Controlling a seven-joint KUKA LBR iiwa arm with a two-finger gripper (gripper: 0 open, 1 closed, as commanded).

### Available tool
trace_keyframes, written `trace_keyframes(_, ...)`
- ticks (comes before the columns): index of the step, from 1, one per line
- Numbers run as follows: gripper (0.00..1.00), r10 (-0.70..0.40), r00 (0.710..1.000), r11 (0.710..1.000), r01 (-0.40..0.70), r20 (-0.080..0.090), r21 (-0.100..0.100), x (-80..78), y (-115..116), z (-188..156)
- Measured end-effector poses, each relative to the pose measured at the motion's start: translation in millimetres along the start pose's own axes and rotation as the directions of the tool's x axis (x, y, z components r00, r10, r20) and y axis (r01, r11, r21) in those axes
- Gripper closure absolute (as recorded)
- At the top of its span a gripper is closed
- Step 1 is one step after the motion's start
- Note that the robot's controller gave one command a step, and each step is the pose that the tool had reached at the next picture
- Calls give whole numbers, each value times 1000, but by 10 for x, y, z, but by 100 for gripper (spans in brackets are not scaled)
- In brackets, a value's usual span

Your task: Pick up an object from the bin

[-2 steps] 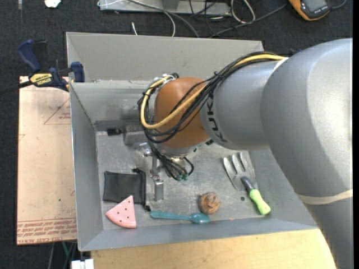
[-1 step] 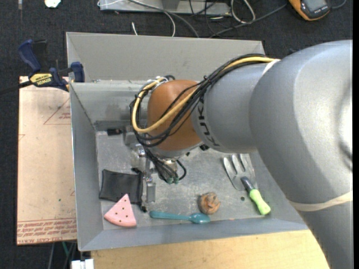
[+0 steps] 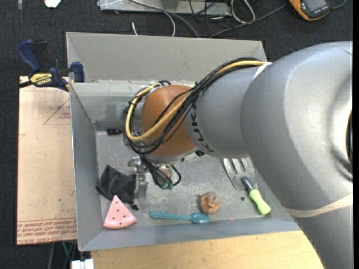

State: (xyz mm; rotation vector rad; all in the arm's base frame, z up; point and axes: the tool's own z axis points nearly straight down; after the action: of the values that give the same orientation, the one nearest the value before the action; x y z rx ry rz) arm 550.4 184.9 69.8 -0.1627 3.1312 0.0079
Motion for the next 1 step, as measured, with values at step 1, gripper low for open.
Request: trace_keyframes(1,100,0,1000,1000,0,0,0,0,0,0)
